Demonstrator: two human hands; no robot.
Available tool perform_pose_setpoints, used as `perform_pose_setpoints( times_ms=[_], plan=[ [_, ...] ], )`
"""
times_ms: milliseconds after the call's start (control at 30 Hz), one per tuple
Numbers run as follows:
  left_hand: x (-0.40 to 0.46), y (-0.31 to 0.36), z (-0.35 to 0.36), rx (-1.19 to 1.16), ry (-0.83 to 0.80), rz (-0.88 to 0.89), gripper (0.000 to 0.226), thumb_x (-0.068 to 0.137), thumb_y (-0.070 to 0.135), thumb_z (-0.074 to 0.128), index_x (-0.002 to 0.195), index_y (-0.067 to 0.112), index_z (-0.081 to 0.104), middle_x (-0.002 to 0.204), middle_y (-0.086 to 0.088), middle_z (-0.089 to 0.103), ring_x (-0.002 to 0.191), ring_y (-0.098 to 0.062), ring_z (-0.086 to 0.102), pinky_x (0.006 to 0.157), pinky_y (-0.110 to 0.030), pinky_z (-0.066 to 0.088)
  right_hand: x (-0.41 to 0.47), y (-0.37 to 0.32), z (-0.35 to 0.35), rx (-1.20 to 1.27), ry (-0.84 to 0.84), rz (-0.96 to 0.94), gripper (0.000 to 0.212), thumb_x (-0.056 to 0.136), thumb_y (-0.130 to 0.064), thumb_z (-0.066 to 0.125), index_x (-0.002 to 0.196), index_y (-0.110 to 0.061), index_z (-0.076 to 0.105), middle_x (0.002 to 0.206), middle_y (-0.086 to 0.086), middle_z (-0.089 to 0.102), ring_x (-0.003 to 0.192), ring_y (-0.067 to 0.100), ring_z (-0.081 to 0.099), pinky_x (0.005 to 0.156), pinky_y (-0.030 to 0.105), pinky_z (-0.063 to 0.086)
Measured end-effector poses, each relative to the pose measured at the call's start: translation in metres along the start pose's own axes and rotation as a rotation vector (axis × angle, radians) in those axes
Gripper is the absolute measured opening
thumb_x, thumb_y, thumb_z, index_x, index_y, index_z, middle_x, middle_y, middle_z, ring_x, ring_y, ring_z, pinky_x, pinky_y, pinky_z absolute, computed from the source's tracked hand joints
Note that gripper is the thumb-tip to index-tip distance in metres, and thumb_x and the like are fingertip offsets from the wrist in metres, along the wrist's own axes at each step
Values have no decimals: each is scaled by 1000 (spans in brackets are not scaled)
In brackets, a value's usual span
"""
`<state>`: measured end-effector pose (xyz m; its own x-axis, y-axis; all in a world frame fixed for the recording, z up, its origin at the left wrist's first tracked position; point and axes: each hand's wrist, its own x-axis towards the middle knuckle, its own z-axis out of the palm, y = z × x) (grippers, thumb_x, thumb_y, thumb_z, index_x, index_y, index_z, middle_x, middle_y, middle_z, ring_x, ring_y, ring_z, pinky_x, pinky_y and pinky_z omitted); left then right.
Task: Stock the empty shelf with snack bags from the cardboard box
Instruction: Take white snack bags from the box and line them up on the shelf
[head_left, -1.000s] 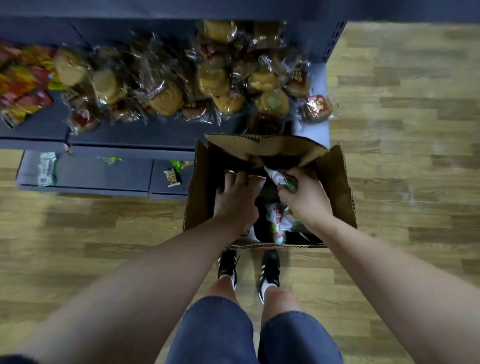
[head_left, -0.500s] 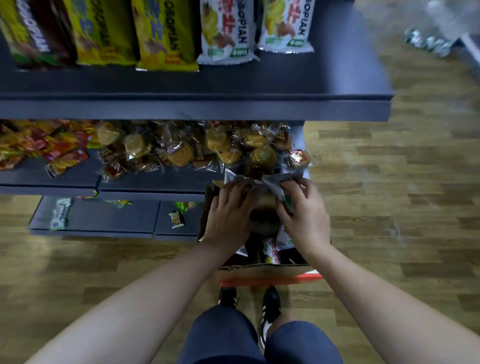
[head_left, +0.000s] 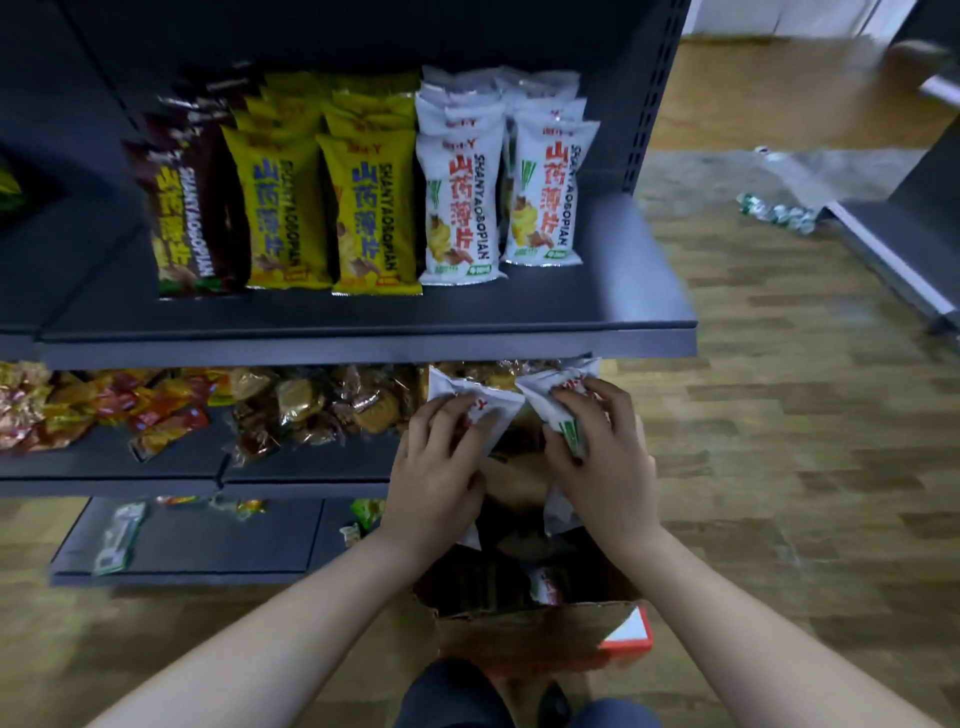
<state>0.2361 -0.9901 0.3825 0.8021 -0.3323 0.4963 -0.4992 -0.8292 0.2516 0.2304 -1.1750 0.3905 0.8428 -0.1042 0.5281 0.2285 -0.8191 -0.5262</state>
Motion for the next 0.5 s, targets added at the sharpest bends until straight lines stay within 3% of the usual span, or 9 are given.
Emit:
perform_pose_setpoints(
  times_ms=[167, 367, 500],
  plan=[
    [26, 0, -30, -14, 86, 47, 63, 67, 2, 57, 127, 18, 48, 130, -11, 48, 123, -33, 41, 105, -42, 36, 20, -25, -12, 86, 131, -64, 33, 83, -29, 57, 115, -21, 58, 123, 1, 48, 117, 20, 48, 92, 36, 48],
    [64, 0, -46, -62, 136, 84, 64, 68, 1, 64, 128, 16, 50, 134, -7, 44, 127, -29, 37, 109, -37, 30, 49, -42, -21, 110, 204, 2, 35, 82, -33, 55, 115, -23, 59, 124, 5, 51, 117, 22, 50, 97, 27, 40],
    [96, -1, -49, -99, 174, 118, 61, 70, 2, 59, 128, 16, 50, 134, -7, 43, 126, -28, 36, 108, -40, 33, 73, -44, -27, 74, 234, 41, 35, 82, -31, 57, 115, -20, 62, 125, 5, 51, 118, 23, 52, 90, 25, 42]
  ],
)
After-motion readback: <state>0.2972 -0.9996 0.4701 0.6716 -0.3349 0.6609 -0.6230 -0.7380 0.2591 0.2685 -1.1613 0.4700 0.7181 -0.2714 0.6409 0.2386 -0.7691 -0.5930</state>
